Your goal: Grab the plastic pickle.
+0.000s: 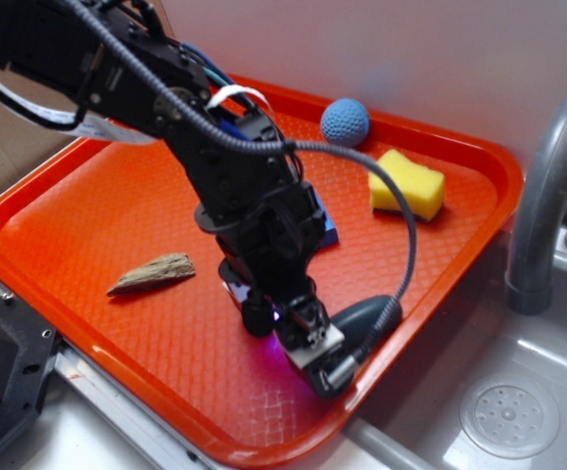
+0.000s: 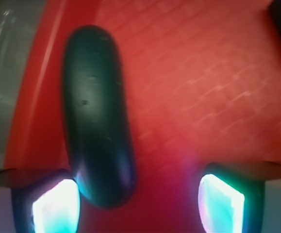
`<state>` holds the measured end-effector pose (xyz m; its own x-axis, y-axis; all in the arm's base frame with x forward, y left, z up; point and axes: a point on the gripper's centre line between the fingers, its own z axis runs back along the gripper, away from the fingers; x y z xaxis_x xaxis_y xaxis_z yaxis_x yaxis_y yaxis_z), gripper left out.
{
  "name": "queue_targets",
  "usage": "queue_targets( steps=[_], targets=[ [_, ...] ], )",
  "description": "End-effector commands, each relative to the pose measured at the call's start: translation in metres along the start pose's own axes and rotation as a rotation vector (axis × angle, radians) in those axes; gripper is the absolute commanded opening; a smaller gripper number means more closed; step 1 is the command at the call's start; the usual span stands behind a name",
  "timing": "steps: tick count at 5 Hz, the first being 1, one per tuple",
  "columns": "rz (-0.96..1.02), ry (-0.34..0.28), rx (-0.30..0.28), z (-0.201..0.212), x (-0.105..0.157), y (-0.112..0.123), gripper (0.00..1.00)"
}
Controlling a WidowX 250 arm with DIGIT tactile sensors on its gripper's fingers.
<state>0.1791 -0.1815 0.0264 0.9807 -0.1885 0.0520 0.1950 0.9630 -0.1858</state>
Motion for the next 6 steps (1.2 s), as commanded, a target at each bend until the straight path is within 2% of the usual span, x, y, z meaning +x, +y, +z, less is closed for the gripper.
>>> queue_targets(
  steps=[1,2,3,4,5,6],
  targets=[
    [-0.056,0.040,0.101,-0.027,0.024,-0.014,1.00],
    [-0.265,0.088,0.112,-0.035,0.025,-0.030,1.00],
    [-0.353,0.134,0.174,-0.042,0.026,-0.035,1.00],
    [-0.291,0.122,0.172,-0.045,0.027,-0.031,0.00],
    [-0.289,0.111,0.190,-0.042,0.025,-0.031,0.00],
    [-0.250,0.073,0.179,-0.026,0.017,-0.027,0.00]
  ],
)
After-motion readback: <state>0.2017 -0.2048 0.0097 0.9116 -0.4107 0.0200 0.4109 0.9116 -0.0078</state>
